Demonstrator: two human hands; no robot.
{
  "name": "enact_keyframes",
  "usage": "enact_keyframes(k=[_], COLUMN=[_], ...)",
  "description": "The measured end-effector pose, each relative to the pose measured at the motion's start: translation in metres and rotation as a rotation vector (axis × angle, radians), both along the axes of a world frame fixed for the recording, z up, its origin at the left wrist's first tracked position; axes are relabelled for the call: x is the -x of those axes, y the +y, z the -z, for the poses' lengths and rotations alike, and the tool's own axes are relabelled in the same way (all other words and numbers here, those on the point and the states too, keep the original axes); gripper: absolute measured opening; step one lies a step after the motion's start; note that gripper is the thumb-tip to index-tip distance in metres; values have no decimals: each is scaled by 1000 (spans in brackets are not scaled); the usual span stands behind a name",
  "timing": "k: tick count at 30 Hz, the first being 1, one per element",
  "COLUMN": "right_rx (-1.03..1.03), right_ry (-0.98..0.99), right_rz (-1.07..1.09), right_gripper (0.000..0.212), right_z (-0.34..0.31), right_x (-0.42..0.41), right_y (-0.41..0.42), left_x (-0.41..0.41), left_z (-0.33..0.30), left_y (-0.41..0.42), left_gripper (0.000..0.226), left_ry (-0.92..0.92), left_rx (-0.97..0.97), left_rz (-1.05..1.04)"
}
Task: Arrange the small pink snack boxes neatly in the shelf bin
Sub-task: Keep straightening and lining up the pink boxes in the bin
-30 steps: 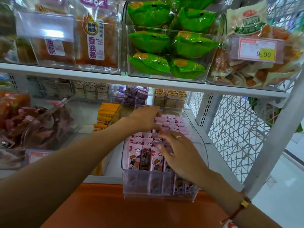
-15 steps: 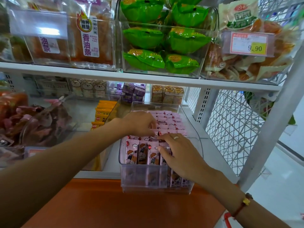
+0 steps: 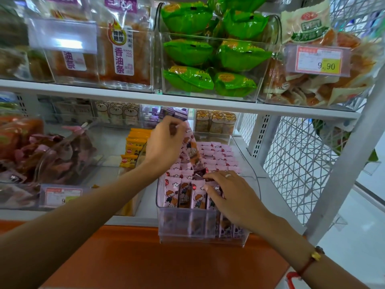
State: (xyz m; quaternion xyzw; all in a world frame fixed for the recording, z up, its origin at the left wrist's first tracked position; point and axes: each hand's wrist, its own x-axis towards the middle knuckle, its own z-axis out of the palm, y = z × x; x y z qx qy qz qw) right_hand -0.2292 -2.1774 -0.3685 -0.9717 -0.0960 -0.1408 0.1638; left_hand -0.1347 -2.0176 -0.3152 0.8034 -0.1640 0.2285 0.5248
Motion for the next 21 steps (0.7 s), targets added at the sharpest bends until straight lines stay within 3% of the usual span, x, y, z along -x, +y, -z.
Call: enact_keyframes(k=[3,5,9,11,15,21], right_rx=[-21,-172,-600,-627,-710,-1283], right_ry=[-16,-85,-70,0,30,295], right_rz=[18,28,-108,-201,-243,-34], right_gripper=[41,43,57,60,39,35], right_z=[-9,-20,-41,-42,-38,-31], right_x=[4,9,24,31,28,16], right_y=[3,9,31,46,55,39], left_x=[20,36,70,82,87,90], left_z=[-1,-2,0,3,8,26], left_y=[12,21,33,34,33,32], left_gripper=[18,11,5,7,11,26], left_ry=[-66,-98,-183,-191,-78,93], left_rx=[199,262,256,245,315,142], left_rz=[-25,9,127,163,270,335])
